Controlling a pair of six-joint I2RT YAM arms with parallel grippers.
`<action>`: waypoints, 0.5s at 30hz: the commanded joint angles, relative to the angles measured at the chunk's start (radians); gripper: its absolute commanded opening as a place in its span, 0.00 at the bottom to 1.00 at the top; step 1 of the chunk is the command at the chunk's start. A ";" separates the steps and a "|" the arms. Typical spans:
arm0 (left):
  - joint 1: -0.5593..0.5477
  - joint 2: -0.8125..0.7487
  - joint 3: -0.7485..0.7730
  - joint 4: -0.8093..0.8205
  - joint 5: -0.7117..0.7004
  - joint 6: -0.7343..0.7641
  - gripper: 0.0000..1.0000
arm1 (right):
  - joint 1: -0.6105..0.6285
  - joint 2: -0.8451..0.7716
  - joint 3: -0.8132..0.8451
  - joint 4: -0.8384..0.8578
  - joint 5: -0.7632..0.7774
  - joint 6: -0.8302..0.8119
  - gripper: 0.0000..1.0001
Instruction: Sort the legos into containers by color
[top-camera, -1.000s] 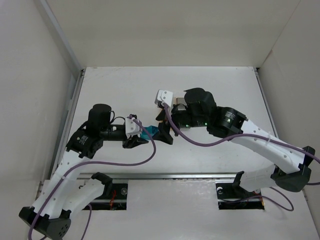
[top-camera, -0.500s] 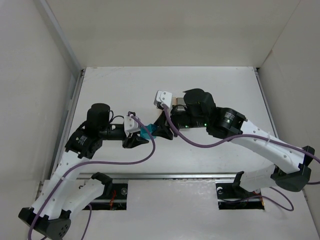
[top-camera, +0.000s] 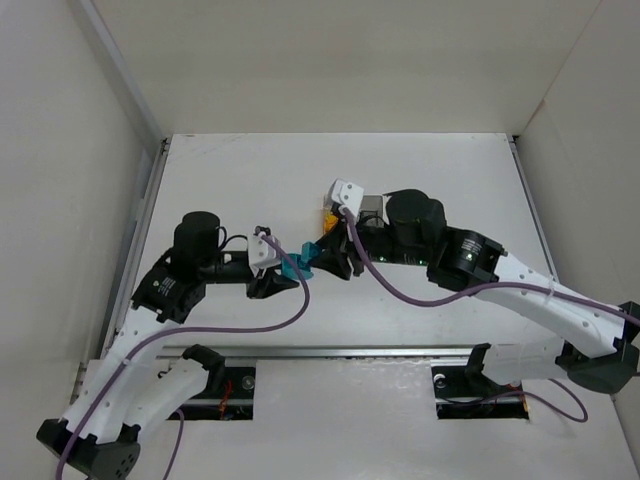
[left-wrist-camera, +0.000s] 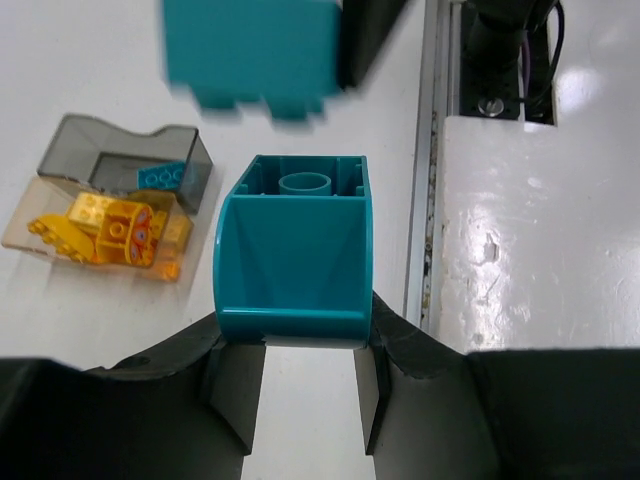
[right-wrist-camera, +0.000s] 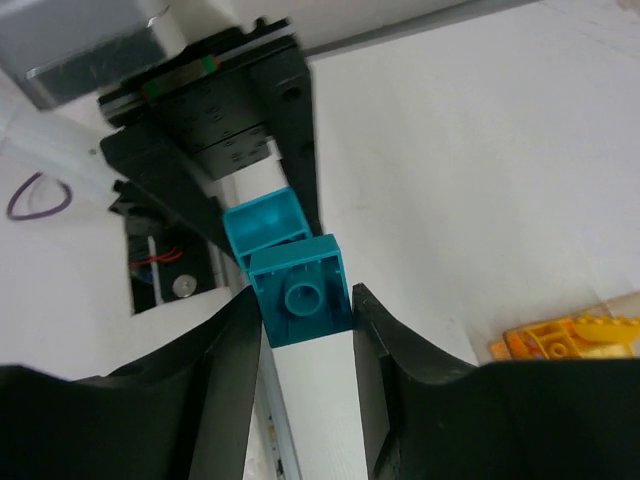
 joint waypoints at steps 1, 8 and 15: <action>0.010 -0.026 -0.051 -0.031 -0.028 0.060 0.00 | -0.024 -0.072 -0.008 0.118 0.177 0.042 0.00; 0.030 0.007 -0.075 -0.041 -0.054 0.025 0.00 | -0.082 -0.096 -0.029 0.118 0.346 0.140 0.00; 0.030 0.026 -0.084 0.077 -0.190 -0.143 0.00 | -0.374 0.159 -0.045 0.019 0.456 0.476 0.00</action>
